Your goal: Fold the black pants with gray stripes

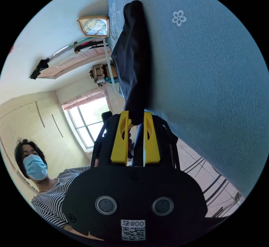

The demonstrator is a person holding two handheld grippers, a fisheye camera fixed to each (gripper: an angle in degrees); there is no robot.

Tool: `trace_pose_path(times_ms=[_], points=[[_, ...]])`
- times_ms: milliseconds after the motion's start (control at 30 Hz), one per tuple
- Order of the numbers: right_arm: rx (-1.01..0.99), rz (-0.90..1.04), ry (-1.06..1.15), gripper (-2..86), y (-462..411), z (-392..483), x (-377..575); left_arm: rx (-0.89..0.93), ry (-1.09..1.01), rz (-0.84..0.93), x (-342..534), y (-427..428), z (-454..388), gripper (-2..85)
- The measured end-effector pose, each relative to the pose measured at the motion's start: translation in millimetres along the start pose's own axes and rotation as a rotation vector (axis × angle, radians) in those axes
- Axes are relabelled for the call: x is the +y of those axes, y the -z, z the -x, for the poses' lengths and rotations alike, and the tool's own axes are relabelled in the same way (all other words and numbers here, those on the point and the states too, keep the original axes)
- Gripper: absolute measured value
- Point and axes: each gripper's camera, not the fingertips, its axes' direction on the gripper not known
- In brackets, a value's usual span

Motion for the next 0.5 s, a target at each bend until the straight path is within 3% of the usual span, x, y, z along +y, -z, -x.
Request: trace_pose_path(times_ms=[500], points=[[-0.049, 0.008, -0.060, 7.9, -18.3, 10.0, 19.9, 0.018, -0.016, 0.010, -2.6, -18.9, 42.6, 3.4]])
